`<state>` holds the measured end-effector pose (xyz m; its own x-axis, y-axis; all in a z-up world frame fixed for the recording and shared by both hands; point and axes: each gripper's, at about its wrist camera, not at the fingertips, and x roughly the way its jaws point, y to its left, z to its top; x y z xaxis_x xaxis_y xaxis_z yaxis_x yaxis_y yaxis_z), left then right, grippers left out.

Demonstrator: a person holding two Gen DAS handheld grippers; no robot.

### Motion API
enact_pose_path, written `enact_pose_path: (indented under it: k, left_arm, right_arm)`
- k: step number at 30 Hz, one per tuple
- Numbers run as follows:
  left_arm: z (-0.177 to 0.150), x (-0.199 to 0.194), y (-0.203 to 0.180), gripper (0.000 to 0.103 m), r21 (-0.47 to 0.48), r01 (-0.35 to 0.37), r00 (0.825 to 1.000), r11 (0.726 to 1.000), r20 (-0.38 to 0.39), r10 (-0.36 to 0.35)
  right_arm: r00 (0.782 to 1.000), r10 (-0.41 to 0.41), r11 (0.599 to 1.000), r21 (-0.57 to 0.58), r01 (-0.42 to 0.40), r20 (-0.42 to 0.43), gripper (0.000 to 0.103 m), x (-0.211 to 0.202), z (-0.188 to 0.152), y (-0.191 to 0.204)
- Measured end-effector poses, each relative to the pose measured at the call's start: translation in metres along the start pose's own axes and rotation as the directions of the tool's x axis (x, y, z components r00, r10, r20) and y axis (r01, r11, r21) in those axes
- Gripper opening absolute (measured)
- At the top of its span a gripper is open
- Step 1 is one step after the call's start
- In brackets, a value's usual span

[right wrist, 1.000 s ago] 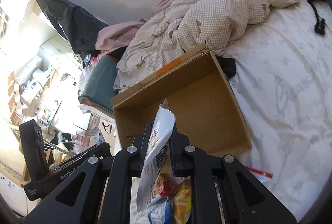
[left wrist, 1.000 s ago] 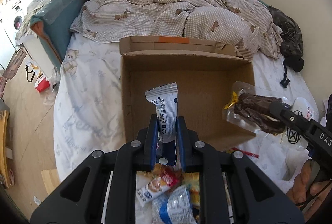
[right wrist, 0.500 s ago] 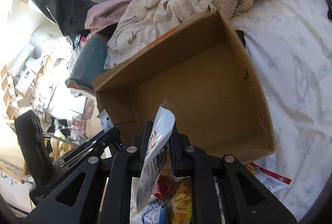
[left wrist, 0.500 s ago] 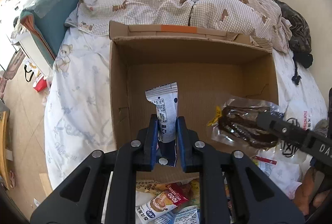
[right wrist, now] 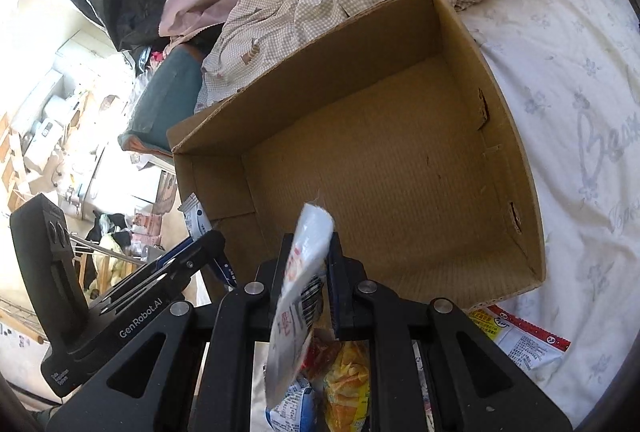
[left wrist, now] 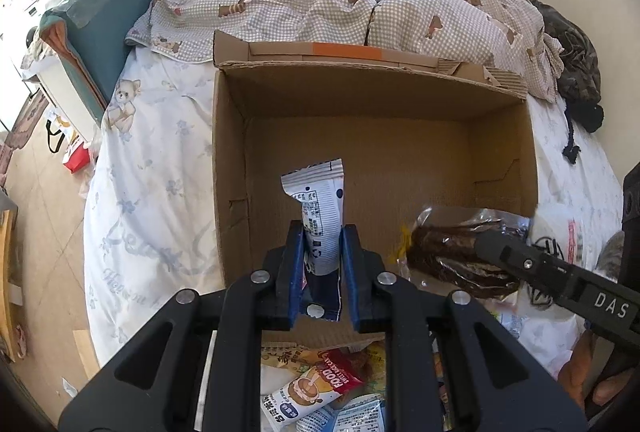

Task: Organize snacks
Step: 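Lower the stick into the box and open the left tool while the right tool drops its bag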

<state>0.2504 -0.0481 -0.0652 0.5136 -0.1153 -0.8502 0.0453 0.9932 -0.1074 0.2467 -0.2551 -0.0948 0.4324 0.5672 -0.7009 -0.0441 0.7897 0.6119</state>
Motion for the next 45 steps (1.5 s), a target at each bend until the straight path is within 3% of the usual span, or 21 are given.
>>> enact_pose_path:
  k: [2,5,7,9,14,16,21,23,31,42,45]
  left_arm:
    - [-0.001,-0.001,-0.002,0.025,0.017,-0.008,1.000,1.000,0.004,0.007]
    - [-0.001,-0.005,-0.004,0.047,0.026,-0.005,1.000,1.000,0.024,0.005]
    - [-0.001,-0.008,-0.005,0.067,0.030,0.002,0.999,1.000,0.039,-0.003]
    - [-0.001,-0.013,-0.005,0.076,0.032,-0.002,0.998,0.999,0.059,0.001]
    - [0.002,-0.020,-0.003,0.077,0.026,-0.013,0.996,1.000,0.094,0.011]
    - [0.002,-0.021,0.000,0.077,0.013,-0.009,0.995,1.000,0.099,0.008]
    - [0.002,-0.024,0.004,0.077,-0.003,-0.007,0.993,1.000,0.115,0.007]
    - [0.001,-0.026,0.005,0.077,-0.006,-0.005,0.992,1.000,0.127,0.005]
    - [0.001,-0.030,0.010,0.077,-0.029,0.017,0.990,0.999,0.138,-0.013]
    - [-0.009,-0.048,0.014,0.077,-0.029,-0.058,0.987,0.998,0.149,0.061]
    - [-0.014,-0.059,0.017,0.077,-0.026,-0.050,0.985,0.998,0.162,0.054]
  right_arm:
    - [1.000,-0.003,1.000,0.001,0.003,-0.002,0.019,0.001,0.001,0.000]
    - [1.000,-0.003,1.000,0.001,0.003,-0.003,0.019,0.001,0.001,0.000]
    - [1.000,-0.015,1.000,0.000,0.015,0.001,0.019,0.000,0.002,0.000]
    - [1.000,-0.027,1.000,0.010,0.027,0.008,0.019,-0.001,0.003,-0.003]
    - [0.997,-0.076,0.997,0.004,0.076,0.028,0.020,-0.004,0.006,-0.004]
    - [0.994,-0.095,0.995,-0.010,0.095,0.049,0.025,-0.007,0.007,-0.003]
    - [0.976,-0.145,0.987,-0.047,0.155,0.161,0.077,-0.024,0.007,0.005]
    - [0.962,-0.165,0.982,-0.055,0.180,0.217,0.086,-0.032,0.007,0.008]
    - [0.971,-0.143,0.987,-0.038,0.153,0.192,0.086,-0.031,0.010,0.004]
    - [0.969,-0.124,0.991,-0.029,0.133,0.212,0.086,-0.048,0.004,0.010]
    - [0.963,-0.141,0.986,-0.055,0.158,0.230,0.086,-0.060,-0.003,0.018]
